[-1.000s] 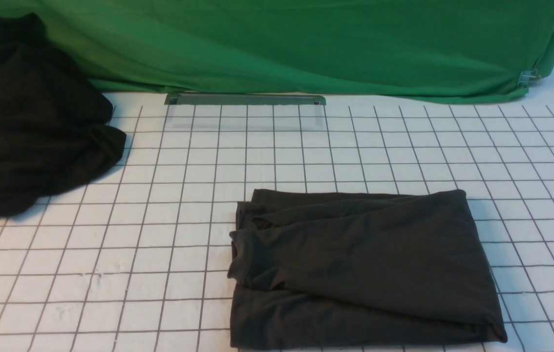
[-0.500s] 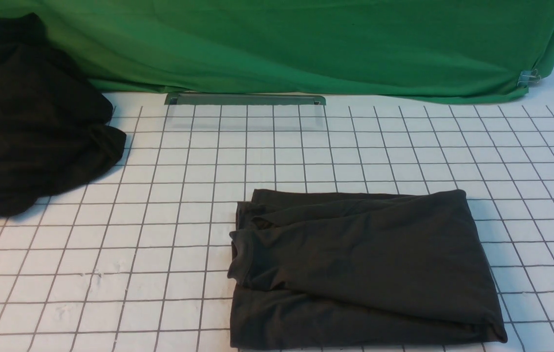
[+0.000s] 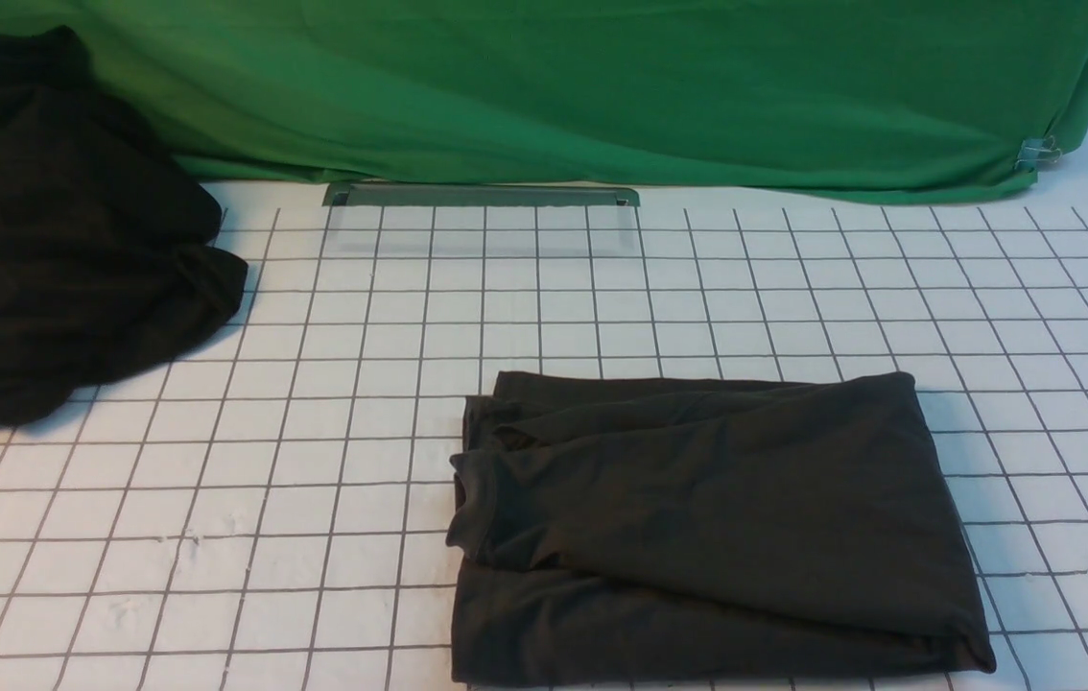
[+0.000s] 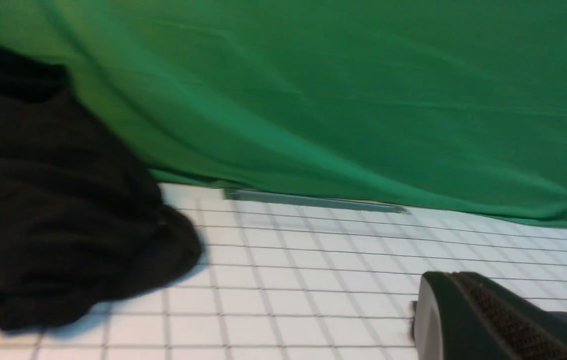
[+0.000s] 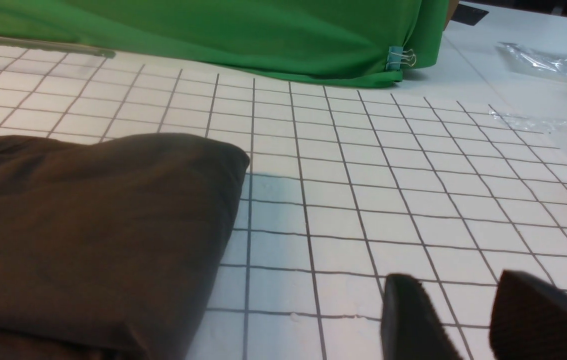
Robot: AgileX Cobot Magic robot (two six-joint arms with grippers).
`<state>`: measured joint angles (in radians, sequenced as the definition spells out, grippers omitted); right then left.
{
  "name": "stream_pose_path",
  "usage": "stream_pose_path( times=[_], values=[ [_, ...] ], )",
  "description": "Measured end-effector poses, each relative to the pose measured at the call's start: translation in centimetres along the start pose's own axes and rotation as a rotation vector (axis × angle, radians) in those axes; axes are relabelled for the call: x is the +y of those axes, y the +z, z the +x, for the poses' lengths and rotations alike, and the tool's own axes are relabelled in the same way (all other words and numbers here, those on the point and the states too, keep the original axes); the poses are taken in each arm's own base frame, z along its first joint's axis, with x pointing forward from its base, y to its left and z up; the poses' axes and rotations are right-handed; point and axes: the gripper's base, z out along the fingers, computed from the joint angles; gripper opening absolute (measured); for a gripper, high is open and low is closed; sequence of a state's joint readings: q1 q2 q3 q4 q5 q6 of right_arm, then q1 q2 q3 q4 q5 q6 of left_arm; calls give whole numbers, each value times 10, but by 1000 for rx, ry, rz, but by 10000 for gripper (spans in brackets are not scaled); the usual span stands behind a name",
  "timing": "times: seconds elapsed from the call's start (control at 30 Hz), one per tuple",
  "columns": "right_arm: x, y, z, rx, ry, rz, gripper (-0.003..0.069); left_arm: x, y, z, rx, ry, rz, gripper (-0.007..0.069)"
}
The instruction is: Fold a long-sleeved shirt over a white checkered tablecloth.
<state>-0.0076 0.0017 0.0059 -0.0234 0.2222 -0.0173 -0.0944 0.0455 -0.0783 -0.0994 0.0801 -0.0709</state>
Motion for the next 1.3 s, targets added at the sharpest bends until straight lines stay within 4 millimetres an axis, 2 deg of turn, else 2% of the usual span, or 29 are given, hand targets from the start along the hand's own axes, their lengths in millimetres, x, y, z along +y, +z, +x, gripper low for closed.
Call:
stream_pose_path(
  times=[0.13, 0.5, 1.3],
  values=[
    [0, 0, 0, 0, -1, 0, 241, 11, -2, 23, 30, 39, -136, 3],
    [0, 0, 0, 0, -1, 0, 241, 15, -3, 35, 142, 46, -174, 3],
    [0, 0, 0, 0, -1, 0, 241, 14, -3, 37, 166, 81, -162, 3]
  ],
)
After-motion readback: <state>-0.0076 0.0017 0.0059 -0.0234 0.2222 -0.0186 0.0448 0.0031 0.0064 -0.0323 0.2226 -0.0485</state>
